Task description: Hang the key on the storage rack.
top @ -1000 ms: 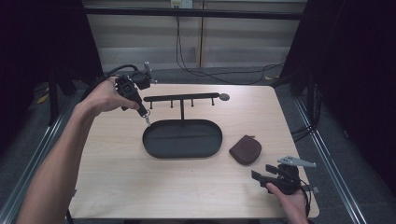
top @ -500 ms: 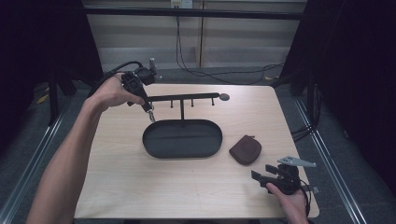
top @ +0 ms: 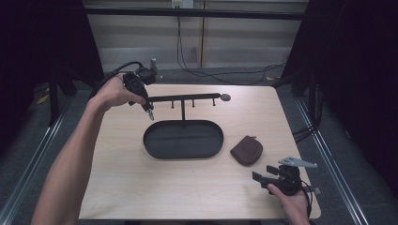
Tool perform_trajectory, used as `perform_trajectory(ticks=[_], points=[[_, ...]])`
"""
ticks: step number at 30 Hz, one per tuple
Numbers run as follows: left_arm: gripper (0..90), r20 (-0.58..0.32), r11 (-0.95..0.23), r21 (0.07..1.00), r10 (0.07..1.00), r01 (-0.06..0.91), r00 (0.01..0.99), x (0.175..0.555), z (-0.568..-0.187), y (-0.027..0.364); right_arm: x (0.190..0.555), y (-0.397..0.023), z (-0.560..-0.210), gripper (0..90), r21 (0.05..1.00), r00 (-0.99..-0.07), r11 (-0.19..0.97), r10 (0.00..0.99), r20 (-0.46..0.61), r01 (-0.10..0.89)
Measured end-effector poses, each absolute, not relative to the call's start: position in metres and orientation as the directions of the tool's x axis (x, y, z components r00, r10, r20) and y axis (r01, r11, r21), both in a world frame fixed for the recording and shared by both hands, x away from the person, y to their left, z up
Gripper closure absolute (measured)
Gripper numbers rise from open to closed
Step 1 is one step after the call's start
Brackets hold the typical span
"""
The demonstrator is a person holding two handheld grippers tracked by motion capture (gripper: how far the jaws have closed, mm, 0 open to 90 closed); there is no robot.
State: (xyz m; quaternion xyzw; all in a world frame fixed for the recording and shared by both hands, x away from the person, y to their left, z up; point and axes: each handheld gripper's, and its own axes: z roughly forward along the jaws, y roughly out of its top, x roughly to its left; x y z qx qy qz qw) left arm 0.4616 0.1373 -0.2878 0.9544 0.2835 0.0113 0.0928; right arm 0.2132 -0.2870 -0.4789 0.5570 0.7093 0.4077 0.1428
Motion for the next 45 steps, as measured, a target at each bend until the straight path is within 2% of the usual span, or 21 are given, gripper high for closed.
perform_trajectory(ticks=[9, 25, 29, 39, 45], points=[[87.8, -0.011, -0.806, 0.170, 0.574, 0.567, 0.819, 0.464, -0.291, 0.138, 0.213, -0.287, -0.479, 27.6, 0.737, -0.342, 0.052, 0.906, 0.249, 0.674], [85.0, -0.052, -0.769, 0.245, 0.597, 0.590, 0.800, 0.457, -0.293, 0.157, 0.216, -0.285, -0.480, 27.6, 0.733, -0.341, 0.054, 0.906, 0.250, 0.678], [80.2, -0.053, -0.757, 0.287, 0.599, 0.587, 0.799, 0.451, -0.293, 0.163, 0.215, -0.284, -0.479, 27.6, 0.734, -0.344, 0.057, 0.906, 0.247, 0.677], [72.8, -0.133, -0.649, 0.405, 0.655, 0.644, 0.744, 0.437, -0.302, 0.185, 0.214, -0.285, -0.479, 27.7, 0.734, -0.344, 0.055, 0.905, 0.250, 0.677], [60.6, -0.150, -0.592, 0.471, 0.676, 0.654, 0.721, 0.428, -0.310, 0.195, 0.214, -0.285, -0.479, 27.7, 0.733, -0.342, 0.053, 0.906, 0.250, 0.678]])
